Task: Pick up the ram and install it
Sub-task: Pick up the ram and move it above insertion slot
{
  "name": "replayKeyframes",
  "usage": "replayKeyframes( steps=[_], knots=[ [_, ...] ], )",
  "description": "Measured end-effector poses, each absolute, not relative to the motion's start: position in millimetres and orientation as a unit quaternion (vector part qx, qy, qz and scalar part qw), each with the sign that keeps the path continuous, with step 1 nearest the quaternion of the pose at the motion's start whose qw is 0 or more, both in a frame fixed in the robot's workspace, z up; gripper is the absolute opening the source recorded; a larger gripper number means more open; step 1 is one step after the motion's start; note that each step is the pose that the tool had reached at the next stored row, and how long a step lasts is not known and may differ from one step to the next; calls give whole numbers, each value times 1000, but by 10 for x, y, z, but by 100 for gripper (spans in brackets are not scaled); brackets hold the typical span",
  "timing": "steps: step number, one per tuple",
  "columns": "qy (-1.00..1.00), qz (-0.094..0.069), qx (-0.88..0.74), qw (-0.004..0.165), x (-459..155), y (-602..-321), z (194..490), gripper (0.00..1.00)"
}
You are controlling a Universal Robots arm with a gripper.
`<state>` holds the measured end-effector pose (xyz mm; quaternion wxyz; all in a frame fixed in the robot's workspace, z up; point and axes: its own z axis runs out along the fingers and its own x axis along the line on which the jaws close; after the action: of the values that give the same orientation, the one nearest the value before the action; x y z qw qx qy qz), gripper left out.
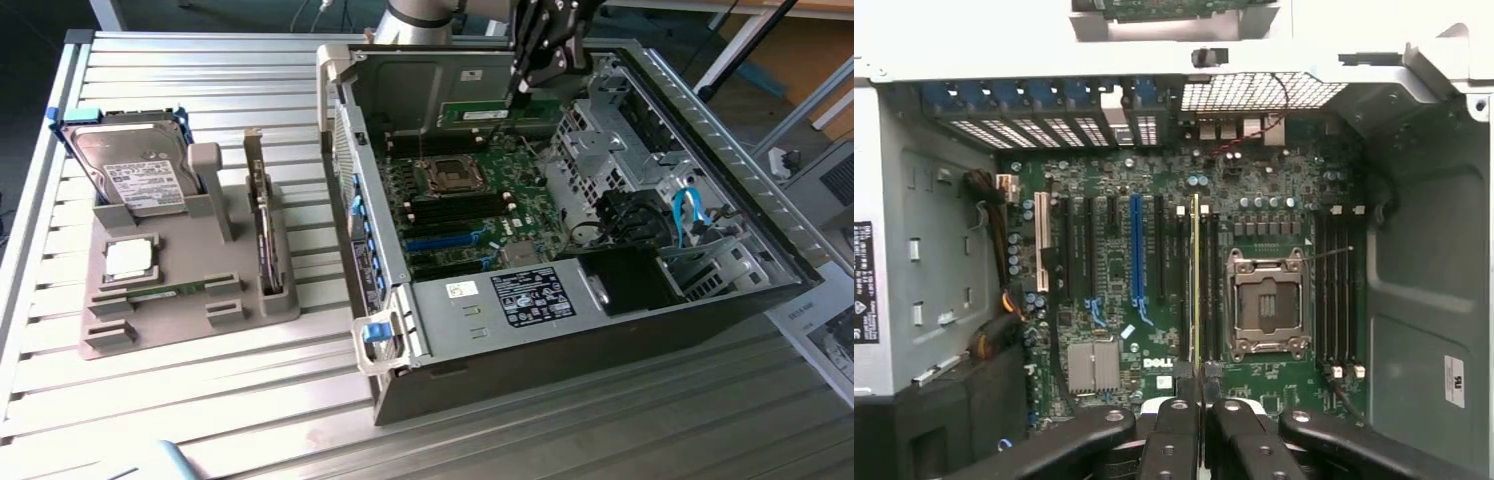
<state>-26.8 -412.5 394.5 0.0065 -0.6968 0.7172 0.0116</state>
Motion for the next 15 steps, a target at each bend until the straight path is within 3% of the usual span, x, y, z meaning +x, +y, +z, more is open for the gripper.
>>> replayKeyframes(
  steps=[15],
  knots=[
    [719,12,-695,7,-259,-3967,3751,12]
  ],
)
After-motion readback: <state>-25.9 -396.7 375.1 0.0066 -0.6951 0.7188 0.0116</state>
